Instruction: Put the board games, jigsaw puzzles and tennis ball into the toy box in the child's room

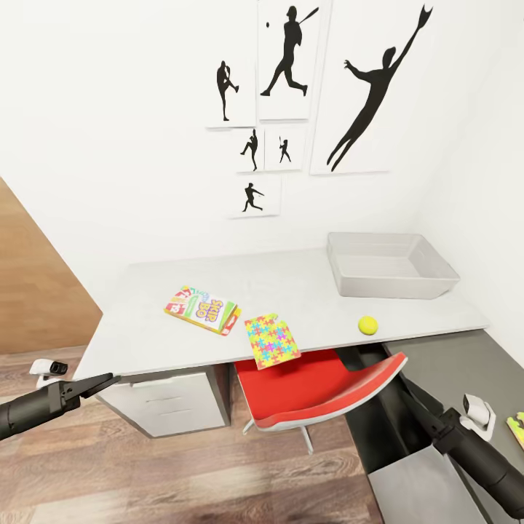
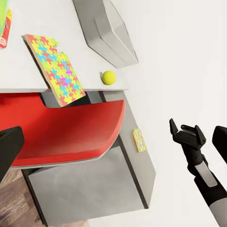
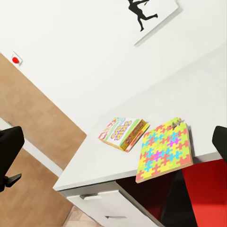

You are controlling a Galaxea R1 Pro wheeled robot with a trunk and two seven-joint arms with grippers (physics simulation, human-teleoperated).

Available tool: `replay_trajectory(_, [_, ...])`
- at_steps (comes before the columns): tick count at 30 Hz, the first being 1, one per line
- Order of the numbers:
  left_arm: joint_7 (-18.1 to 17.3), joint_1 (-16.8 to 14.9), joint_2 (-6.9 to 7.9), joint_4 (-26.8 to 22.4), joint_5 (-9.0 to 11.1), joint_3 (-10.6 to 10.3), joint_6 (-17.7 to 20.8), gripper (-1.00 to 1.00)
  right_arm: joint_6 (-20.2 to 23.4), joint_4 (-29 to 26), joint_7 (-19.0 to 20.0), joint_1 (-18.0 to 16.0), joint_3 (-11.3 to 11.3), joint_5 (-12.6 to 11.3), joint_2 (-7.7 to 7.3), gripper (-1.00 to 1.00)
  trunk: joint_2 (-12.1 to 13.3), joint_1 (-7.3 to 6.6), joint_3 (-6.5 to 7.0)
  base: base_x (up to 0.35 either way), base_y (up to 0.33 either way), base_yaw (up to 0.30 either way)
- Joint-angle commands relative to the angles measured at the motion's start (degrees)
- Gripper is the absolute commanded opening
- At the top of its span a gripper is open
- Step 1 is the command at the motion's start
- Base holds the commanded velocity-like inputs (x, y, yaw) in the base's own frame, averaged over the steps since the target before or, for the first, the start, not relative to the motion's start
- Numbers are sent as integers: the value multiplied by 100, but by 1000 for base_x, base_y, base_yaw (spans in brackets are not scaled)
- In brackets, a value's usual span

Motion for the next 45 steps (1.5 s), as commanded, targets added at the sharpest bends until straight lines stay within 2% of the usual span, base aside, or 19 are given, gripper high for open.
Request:
replay_trajectory(1, [-25,-4,1,-1,-6,1,58,100,53,-1,14,-4,-4,-20,0,100,-10,4,0,53,0,0])
replay_trajectory(18, [-25,-4,4,-1,-3,8,18,100,38,64,-14,-7,39,-8,-34,100,-10,4,161,88,0,0])
replay_trajectory(37, [-25,-4,0,-1,17,3,-50,100,29,70,-12,-7,72,0,-67,100,-10,4,341,8,0,0])
replay_trajectory(45, [-25,-4,6,-2,20,3,-56,100,-205,71,10,-5,75,-10,-74,100,-10,4,416,-57,0,0])
